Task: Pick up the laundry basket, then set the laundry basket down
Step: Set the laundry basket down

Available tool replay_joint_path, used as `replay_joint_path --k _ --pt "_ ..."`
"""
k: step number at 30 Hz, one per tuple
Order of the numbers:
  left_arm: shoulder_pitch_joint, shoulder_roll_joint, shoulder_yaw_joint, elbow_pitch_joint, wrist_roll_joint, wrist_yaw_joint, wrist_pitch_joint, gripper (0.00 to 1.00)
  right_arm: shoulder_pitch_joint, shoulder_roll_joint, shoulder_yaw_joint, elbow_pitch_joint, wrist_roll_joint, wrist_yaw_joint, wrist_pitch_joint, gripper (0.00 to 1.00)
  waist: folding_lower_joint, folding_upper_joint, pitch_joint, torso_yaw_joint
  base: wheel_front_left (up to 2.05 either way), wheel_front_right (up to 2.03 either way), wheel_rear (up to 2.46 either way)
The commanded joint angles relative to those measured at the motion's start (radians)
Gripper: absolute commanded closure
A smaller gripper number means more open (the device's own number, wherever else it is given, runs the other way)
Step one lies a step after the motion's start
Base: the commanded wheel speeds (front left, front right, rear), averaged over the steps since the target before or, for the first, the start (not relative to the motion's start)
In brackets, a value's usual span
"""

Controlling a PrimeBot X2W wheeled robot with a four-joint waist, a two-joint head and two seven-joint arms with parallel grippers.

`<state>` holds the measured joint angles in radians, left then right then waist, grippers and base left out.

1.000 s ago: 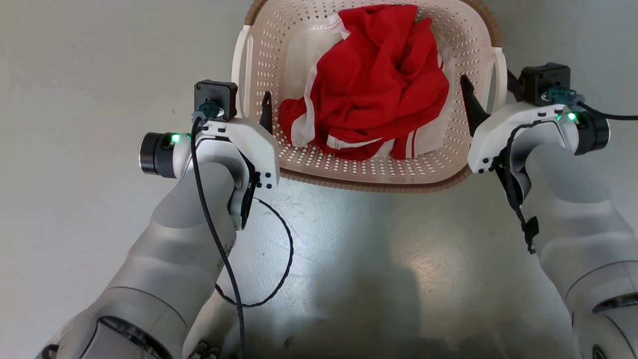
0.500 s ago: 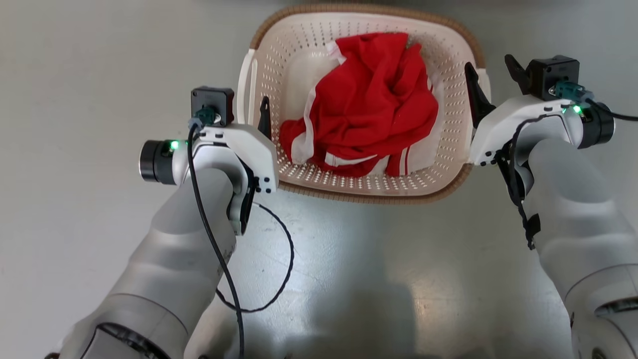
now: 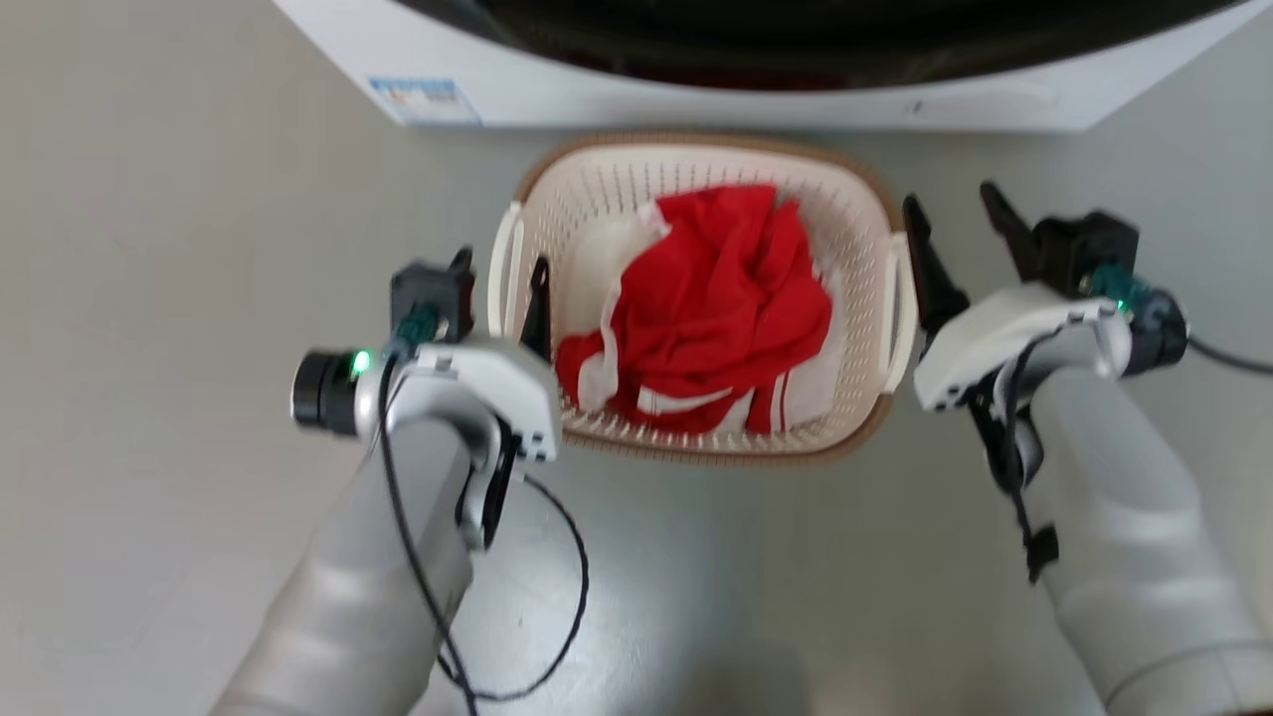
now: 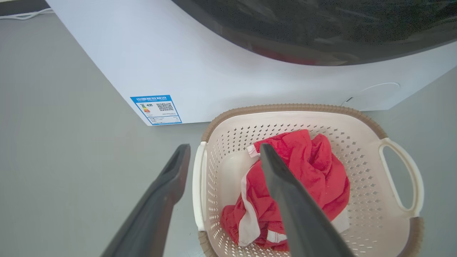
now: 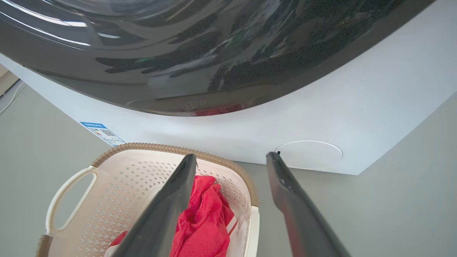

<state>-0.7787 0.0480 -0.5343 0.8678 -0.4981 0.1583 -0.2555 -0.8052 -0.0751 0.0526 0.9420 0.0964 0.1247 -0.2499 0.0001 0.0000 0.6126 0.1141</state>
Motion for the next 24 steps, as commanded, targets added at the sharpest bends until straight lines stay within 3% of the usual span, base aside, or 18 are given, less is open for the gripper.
replay_joint_path --k 1,7,13,24 --pt "0.035 0.032 0.033 -0.026 0.012 0.010 -0.006 0.00 0.040 0.025 0.024 -0.032 0.010 0.006 -0.012 0.00 0.0000 0.0000 -0.056 -0.011 0.00 0.00 0.00" --pt "0.238 0.048 0.188 -0.245 0.131 0.005 -0.006 0.00 0.206 0.025 0.031 -0.212 0.051 0.006 -0.012 0.00 0.0000 0.0000 -0.204 -0.034 0.00 0.00 0.00" --pt "0.383 0.045 0.285 -0.410 0.220 -0.013 -0.006 0.00 0.323 0.025 0.044 -0.329 0.084 0.006 -0.012 0.00 0.0000 0.0000 -0.309 -0.051 0.00 0.00 0.00" --pt "0.624 0.028 0.366 -0.597 0.308 -0.035 -0.006 0.00 0.547 0.025 0.046 -0.523 0.116 0.006 -0.012 0.00 0.0000 0.0000 -0.485 -0.063 0.00 0.00 0.00"
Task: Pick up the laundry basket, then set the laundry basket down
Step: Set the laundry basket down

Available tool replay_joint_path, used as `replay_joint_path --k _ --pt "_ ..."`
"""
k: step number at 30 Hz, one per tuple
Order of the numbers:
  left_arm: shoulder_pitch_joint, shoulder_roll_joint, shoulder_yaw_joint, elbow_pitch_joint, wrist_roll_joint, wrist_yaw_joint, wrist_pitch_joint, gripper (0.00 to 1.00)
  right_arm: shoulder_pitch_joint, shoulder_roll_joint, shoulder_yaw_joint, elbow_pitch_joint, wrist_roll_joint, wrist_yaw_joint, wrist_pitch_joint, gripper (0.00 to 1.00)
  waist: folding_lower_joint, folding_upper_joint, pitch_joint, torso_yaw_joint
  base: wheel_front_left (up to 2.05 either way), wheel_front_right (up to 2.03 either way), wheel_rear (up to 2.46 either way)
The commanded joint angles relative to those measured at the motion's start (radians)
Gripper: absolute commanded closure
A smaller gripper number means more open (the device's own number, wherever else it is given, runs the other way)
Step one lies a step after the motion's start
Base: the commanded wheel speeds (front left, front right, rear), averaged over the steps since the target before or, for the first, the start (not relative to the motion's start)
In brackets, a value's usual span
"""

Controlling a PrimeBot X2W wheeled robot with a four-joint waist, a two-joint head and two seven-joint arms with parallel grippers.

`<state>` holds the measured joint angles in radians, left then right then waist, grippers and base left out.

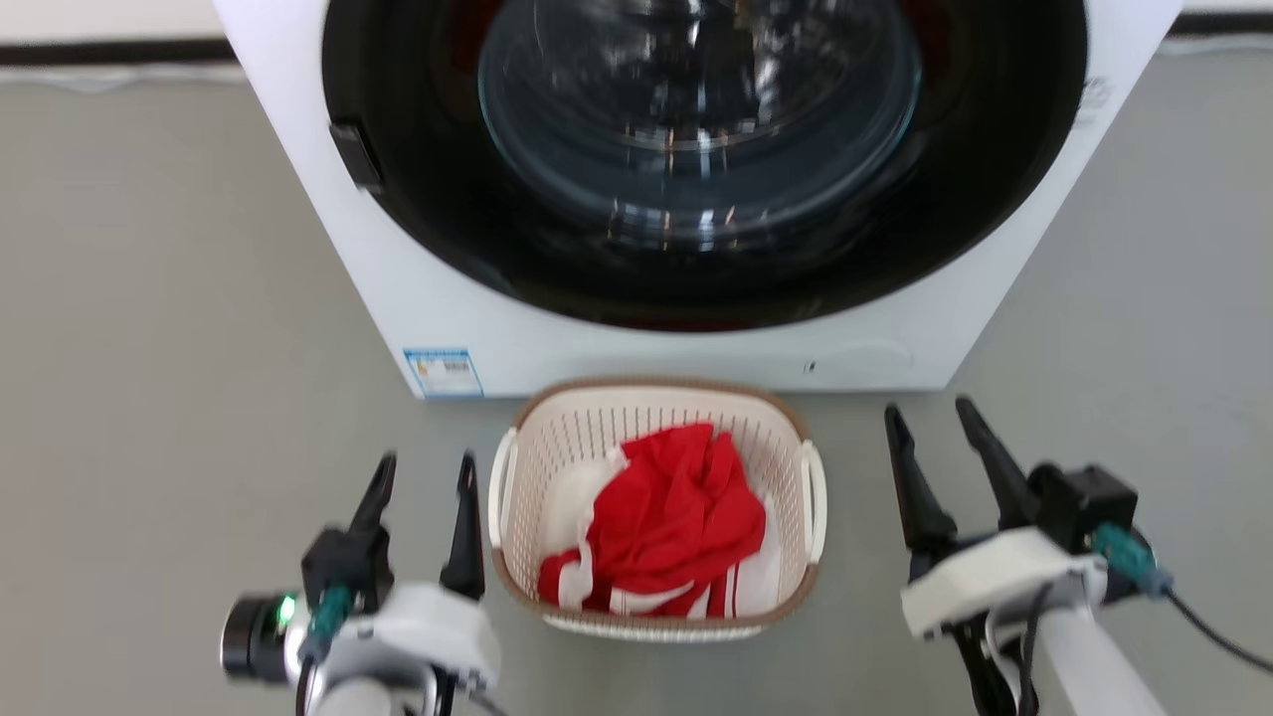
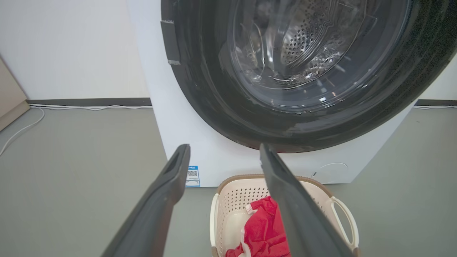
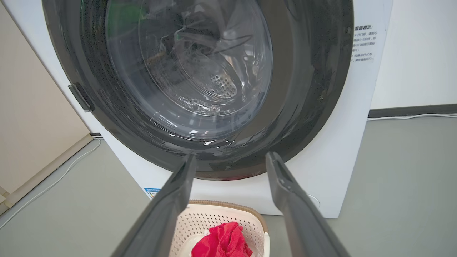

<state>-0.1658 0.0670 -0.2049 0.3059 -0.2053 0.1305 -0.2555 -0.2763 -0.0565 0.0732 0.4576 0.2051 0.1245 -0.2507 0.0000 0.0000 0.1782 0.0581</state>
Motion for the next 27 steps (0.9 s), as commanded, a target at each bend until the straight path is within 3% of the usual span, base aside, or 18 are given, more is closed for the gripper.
replay_joint_path --k 1,10,27 --pt "0.033 0.009 0.042 -0.045 0.019 -0.007 -0.006 0.00 0.039 0.006 0.025 -0.053 0.008 0.006 -0.011 0.00 0.0000 0.0000 -0.066 -0.008 0.00 0.00 0.00" --pt "0.210 -0.001 0.067 -0.142 0.040 -0.005 -0.006 0.00 0.211 0.006 0.030 -0.173 0.015 0.006 -0.011 0.00 0.0000 0.0000 -0.175 -0.006 0.00 0.00 0.00" --pt "0.347 -0.007 0.089 -0.238 0.054 0.005 -0.006 0.00 0.359 0.006 -0.034 -0.285 0.034 0.006 -0.011 0.00 0.0000 0.0000 -0.226 -0.019 0.00 0.00 0.00"
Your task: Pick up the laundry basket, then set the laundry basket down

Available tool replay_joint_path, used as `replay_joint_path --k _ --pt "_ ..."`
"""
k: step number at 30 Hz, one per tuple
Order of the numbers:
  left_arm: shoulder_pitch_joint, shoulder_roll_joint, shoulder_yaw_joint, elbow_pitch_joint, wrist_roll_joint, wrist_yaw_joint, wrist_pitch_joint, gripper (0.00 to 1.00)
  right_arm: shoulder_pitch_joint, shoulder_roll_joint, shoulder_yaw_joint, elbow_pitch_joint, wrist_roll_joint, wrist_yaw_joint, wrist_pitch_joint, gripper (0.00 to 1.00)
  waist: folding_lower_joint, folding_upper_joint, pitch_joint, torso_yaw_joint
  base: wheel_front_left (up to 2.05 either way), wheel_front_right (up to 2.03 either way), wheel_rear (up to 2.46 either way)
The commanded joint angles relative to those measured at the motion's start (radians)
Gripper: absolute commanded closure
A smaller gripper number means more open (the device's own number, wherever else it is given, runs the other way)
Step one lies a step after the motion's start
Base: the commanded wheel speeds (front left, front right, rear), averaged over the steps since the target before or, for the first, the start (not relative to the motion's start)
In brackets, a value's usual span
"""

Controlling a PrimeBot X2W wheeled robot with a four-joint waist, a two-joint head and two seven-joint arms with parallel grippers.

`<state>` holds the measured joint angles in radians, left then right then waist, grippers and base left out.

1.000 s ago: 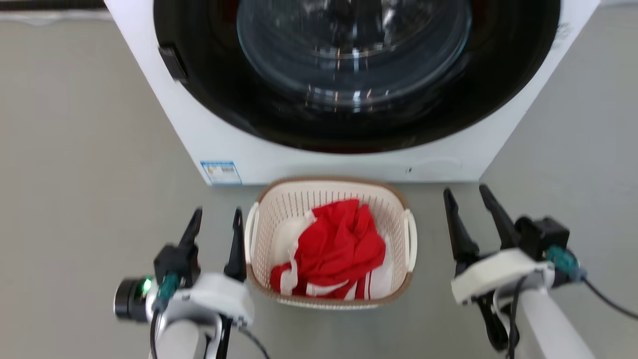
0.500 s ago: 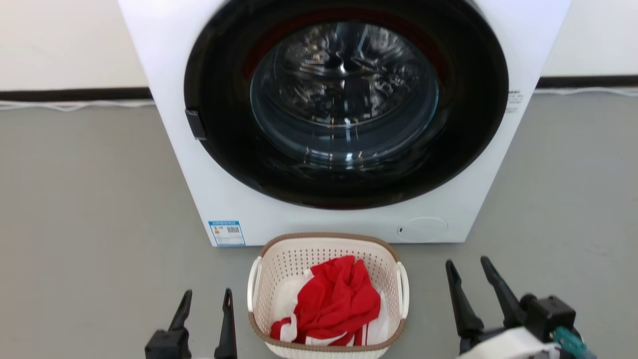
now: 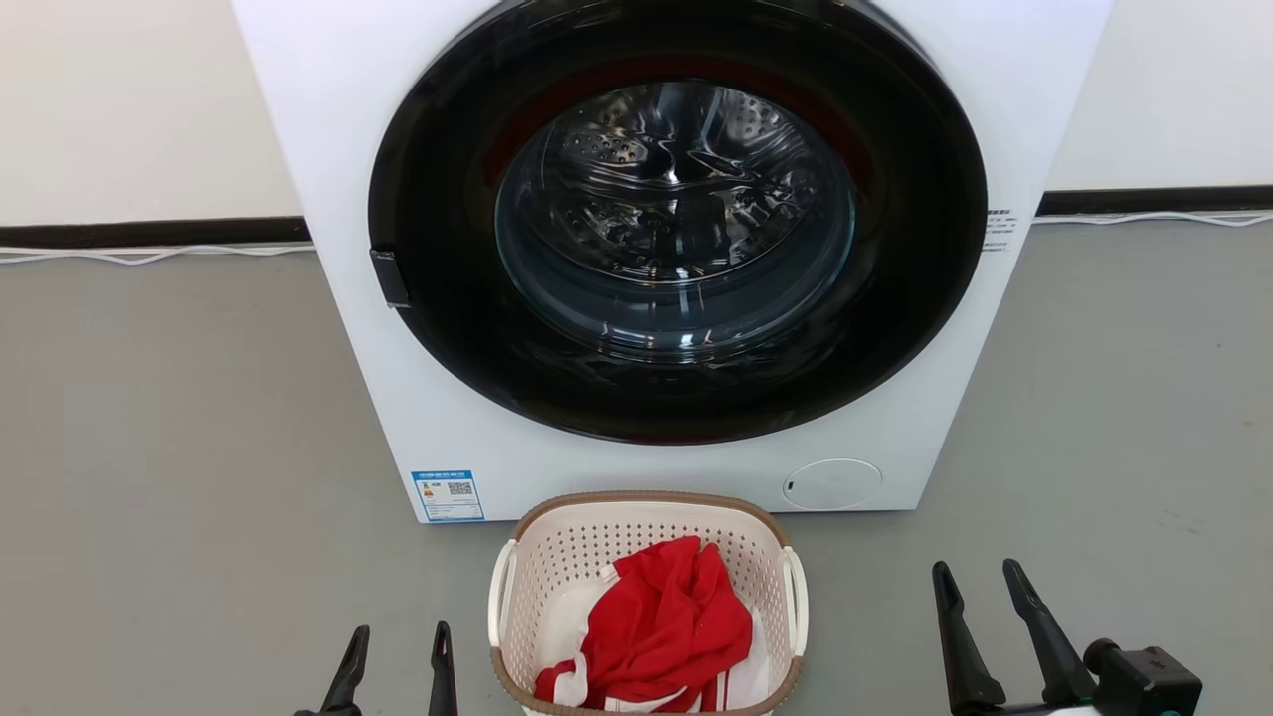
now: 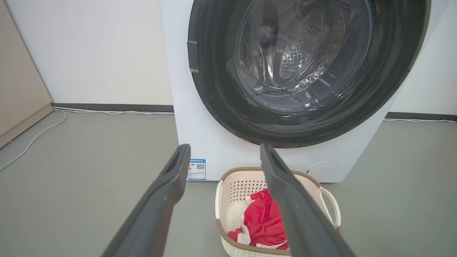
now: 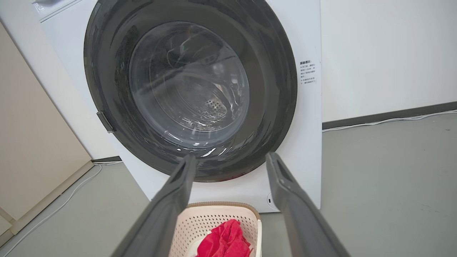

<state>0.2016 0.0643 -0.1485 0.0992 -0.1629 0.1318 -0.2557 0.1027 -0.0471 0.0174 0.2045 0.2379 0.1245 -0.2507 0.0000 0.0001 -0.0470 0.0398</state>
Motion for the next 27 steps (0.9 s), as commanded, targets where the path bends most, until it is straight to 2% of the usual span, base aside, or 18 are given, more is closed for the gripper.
replay_joint_path --k 1,27 --pt "-0.019 -0.004 0.032 -0.033 0.012 0.003 -0.006 0.00 -0.019 -0.003 0.023 -0.032 0.002 0.006 -0.011 0.00 0.0000 -0.0001 -0.001 -0.002 0.00 0.00 0.00" --pt "-0.035 -0.005 0.050 -0.071 0.054 0.012 -0.006 0.00 -0.029 -0.003 -0.004 -0.047 0.010 0.006 -0.011 0.00 0.0000 -0.0001 0.015 -0.010 0.00 0.00 0.00"
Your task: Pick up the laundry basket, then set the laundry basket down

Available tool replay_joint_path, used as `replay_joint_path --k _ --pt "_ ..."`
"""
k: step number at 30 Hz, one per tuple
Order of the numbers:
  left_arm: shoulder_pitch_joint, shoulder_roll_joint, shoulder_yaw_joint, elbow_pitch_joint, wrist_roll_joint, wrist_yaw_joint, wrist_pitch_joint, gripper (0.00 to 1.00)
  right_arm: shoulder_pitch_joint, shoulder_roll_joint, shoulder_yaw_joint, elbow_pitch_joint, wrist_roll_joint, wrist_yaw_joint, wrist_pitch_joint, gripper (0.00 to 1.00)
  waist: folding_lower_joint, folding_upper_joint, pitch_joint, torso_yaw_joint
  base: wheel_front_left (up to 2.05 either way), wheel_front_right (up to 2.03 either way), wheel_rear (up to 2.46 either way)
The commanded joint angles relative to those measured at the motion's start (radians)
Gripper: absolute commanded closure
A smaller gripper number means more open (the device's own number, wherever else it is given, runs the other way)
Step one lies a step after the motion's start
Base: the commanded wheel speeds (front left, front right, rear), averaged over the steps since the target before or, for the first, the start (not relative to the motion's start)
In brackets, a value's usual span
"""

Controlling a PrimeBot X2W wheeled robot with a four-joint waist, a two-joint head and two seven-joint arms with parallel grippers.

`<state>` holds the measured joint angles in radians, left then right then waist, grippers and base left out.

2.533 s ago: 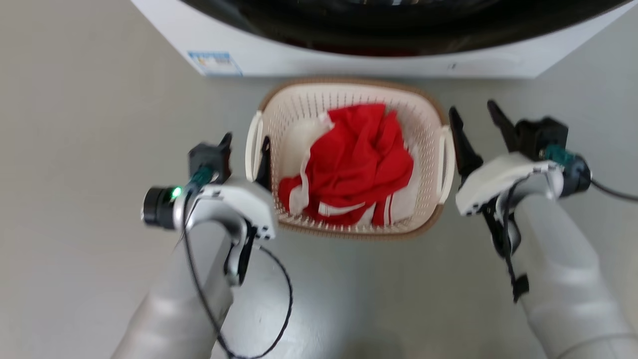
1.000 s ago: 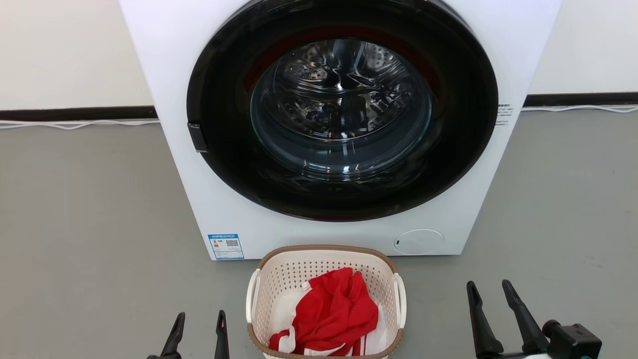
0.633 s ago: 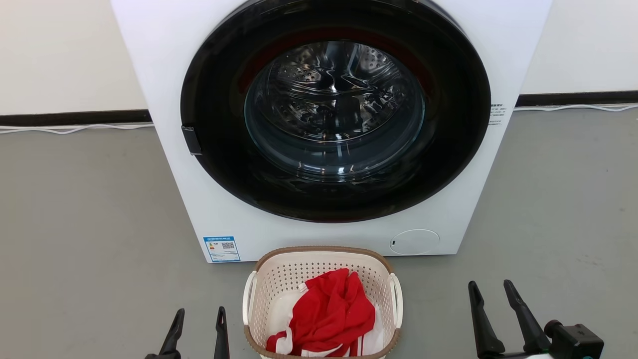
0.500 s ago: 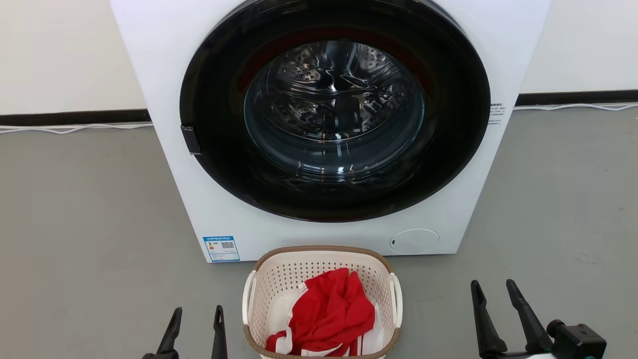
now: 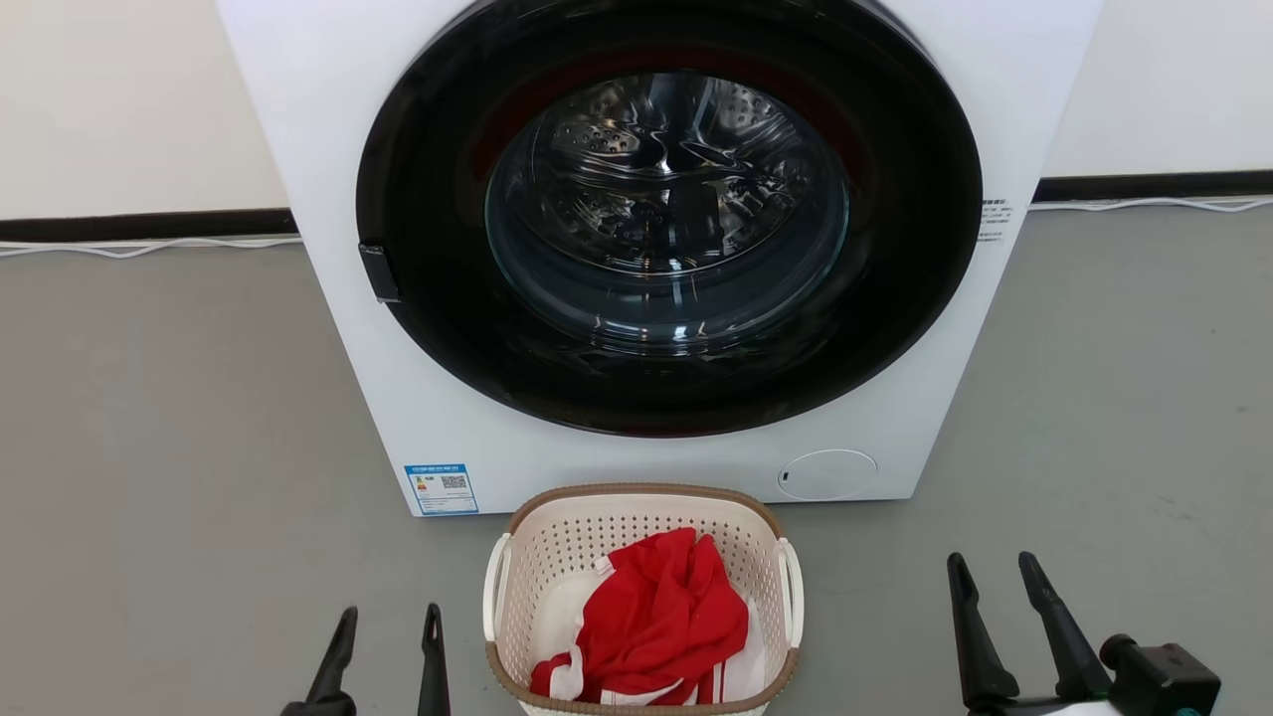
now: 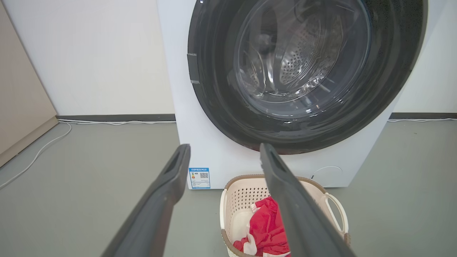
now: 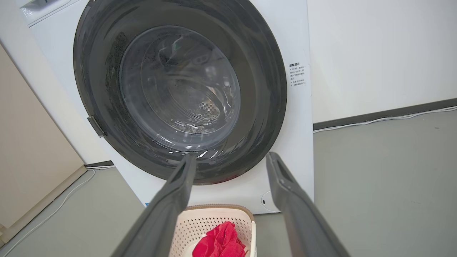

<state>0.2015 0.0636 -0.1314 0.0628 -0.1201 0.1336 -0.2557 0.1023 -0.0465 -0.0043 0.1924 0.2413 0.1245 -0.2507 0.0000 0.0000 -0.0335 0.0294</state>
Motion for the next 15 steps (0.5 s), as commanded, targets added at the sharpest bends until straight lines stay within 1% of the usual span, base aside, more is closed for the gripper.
replay_joint_path --k 1,2,5,7,11,15 --pt "-0.036 -0.004 0.034 -0.041 0.014 0.011 -0.006 0.00 -0.030 -0.004 0.015 -0.038 0.005 0.006 -0.011 0.00 0.0000 0.0000 0.003 0.000 0.00 0.00 0.00" --pt "0.000 0.000 0.001 -0.008 0.005 0.001 0.000 1.00 0.000 0.000 -0.002 -0.001 0.000 0.000 0.000 1.00 0.0000 0.0000 0.002 0.000 0.00 0.00 0.00" --pt "0.002 -0.001 -0.002 0.011 0.001 0.000 0.001 1.00 0.003 0.000 0.001 0.018 0.004 -0.001 0.002 1.00 0.0000 0.0000 0.003 0.000 0.00 0.00 0.00" --pt "0.001 -0.001 -0.002 0.008 -0.024 -0.003 0.003 1.00 0.000 0.000 0.001 0.017 0.027 -0.001 0.006 1.00 0.0001 0.0000 0.003 0.000 0.00 0.00 0.00" --pt "-0.008 0.002 0.005 0.011 -0.078 -0.009 0.013 1.00 -0.006 -0.002 -0.001 0.017 0.074 -0.001 0.018 1.00 0.0022 0.0000 0.003 -0.002 0.00 0.00 0.00" --pt "-0.019 0.005 0.009 0.018 -0.130 -0.018 0.023 1.00 -0.013 -0.003 -0.003 0.019 0.119 -0.001 0.028 1.00 0.0003 0.0000 0.005 -0.003 0.00 0.00 0.00"
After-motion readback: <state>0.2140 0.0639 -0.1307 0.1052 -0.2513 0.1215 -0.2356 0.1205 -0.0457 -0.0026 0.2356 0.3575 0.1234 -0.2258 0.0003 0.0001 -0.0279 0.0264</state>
